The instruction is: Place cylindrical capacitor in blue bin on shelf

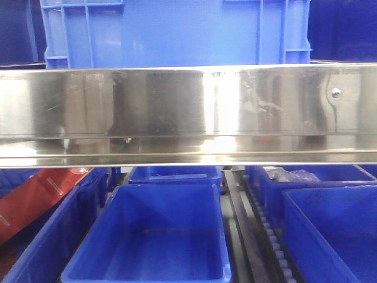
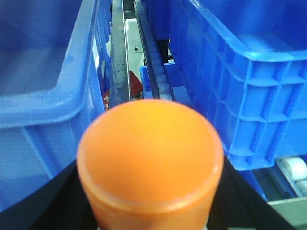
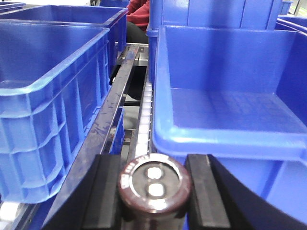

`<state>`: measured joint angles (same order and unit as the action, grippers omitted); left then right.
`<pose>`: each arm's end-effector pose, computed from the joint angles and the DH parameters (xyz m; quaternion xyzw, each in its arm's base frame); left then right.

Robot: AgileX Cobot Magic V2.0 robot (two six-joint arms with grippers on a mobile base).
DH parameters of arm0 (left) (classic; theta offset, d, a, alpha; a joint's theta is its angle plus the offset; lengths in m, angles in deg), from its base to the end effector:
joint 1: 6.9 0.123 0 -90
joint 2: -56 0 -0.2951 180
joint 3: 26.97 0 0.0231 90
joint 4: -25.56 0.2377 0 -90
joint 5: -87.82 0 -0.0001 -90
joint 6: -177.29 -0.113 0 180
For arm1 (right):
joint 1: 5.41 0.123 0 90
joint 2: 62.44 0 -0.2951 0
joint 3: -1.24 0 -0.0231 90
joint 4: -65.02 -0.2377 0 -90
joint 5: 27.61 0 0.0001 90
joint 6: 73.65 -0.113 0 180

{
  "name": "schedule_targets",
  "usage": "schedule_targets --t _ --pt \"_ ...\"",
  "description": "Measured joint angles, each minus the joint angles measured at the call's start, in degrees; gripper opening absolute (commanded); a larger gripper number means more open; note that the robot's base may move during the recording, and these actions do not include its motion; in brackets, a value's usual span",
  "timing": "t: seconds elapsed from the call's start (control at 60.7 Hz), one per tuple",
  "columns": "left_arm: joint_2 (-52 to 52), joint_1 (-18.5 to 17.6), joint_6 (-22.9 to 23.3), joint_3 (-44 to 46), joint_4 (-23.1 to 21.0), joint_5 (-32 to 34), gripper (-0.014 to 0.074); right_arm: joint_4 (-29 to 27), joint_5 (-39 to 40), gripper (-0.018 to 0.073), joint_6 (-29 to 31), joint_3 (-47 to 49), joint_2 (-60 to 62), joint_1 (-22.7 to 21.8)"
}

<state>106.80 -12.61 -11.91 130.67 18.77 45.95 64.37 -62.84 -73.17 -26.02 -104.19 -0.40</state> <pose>0.1349 -0.0225 0.3953 0.0934 0.8370 -0.0407 0.5376 0.1025 0.0097 0.3983 -0.0362 0.7885 0.0297 0.6133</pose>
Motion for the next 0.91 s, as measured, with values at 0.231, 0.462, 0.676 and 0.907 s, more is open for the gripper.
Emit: schedule_targets --t 0.231,0.462,0.676,0.907 --pt "0.0 0.0 0.0 0.0 0.0 0.0 -0.0111 0.0 0.0 -0.0111 0.0 0.0 0.0 0.0" --pt "0.0 0.0 0.0 0.0 0.0 0.0 -0.0111 0.0 0.0 -0.0111 0.0 0.0 0.0 0.0" --pt "0.0 0.0 0.0 0.0 0.0 0.0 -0.0111 0.0 0.0 -0.0111 0.0 0.0 0.0 0.0" --pt "0.0 0.0 0.0 0.0 0.0 0.0 -0.0111 0.0 0.0 -0.0111 0.0 0.0 0.0 0.0"
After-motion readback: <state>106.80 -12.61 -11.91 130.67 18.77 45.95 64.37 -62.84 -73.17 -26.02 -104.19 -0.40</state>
